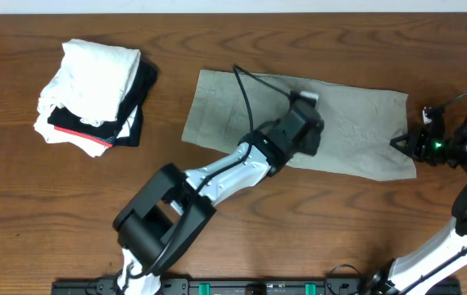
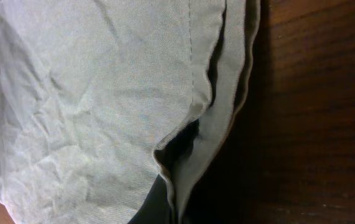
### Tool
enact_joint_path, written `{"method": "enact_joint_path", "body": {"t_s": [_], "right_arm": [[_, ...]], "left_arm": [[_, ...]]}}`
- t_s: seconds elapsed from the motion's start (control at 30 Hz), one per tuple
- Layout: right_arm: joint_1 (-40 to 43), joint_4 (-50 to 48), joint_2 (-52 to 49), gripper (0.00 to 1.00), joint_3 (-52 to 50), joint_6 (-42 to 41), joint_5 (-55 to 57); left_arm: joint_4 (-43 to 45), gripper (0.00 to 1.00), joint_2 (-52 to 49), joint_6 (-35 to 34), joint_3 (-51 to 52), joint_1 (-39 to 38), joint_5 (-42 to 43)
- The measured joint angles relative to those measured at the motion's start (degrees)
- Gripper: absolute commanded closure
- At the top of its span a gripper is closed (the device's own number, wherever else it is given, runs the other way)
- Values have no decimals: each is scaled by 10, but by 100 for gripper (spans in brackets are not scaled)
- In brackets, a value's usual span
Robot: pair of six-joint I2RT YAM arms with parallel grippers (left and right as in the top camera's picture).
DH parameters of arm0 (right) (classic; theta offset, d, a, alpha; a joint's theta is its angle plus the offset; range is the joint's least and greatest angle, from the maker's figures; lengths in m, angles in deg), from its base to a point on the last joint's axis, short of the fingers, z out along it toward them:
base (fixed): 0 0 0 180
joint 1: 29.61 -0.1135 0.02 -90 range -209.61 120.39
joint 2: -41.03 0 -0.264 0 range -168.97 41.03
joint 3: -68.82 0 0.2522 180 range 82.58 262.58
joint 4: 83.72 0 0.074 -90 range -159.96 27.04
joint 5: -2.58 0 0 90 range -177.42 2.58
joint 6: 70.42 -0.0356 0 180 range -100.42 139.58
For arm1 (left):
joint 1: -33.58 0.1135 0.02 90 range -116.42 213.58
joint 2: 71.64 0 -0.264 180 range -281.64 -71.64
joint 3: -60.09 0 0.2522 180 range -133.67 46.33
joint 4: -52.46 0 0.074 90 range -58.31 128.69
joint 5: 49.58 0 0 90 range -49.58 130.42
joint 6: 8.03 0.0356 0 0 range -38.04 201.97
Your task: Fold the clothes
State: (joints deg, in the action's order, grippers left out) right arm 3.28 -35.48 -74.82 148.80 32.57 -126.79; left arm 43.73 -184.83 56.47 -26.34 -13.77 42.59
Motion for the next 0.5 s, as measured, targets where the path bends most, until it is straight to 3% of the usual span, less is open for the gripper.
{"method": "enact_joint_path", "body": {"t_s": [0.3, 0.5], "right_arm": [[0, 1, 0, 99, 0, 0, 0], [0, 2, 0, 99, 0, 0, 0]], "left_arm": [[64, 94, -40, 0, -8, 7, -46], [55, 94, -111, -2, -8, 16, -54]]}}
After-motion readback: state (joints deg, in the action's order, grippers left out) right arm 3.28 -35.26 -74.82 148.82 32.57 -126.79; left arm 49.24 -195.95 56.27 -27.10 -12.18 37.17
